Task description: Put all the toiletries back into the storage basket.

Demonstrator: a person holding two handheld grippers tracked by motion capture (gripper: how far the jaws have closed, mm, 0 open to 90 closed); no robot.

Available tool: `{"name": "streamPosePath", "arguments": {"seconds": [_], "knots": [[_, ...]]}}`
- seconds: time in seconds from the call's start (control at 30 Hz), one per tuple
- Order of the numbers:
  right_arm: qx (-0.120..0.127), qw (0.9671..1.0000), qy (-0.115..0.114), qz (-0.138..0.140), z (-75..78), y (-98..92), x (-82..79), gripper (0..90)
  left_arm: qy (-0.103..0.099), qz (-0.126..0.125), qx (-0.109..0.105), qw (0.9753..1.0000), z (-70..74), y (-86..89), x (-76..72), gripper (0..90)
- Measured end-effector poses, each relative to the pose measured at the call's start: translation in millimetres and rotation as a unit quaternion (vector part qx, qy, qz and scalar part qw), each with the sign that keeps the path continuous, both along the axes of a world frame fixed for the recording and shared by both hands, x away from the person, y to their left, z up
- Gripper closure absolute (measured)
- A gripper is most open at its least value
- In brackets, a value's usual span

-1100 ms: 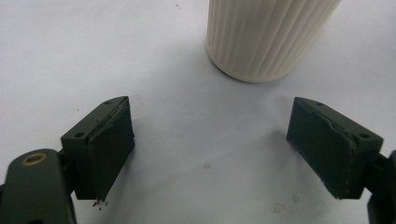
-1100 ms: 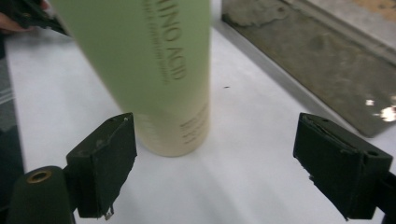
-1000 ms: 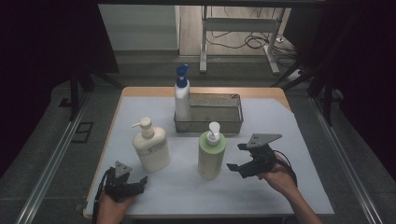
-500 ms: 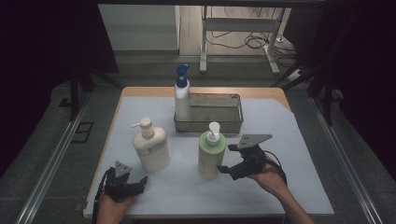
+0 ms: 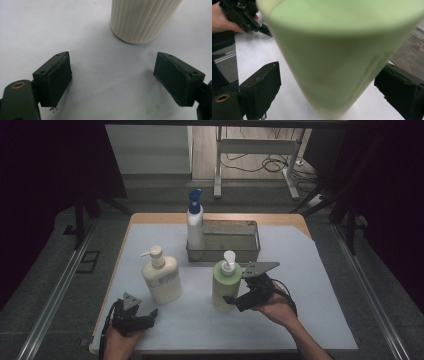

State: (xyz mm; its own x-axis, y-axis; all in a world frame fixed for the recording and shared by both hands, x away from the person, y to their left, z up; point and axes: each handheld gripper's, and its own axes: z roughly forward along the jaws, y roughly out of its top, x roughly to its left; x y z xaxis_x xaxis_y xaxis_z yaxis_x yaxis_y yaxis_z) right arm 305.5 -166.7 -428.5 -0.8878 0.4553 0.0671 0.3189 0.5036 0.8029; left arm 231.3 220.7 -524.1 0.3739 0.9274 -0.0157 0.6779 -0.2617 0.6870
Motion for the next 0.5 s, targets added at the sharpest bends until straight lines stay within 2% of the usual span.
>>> {"name": "streamPosePath", "arguments": {"seconds": [0.5], "knots": [[-0.002, 0.9999, -0.010, -0.009, -1.9, 18.5, 8.4, 9.6, 0.000, 0.000, 0.000, 1.0000, 0.0, 0.0, 0.0, 14.7]]}}
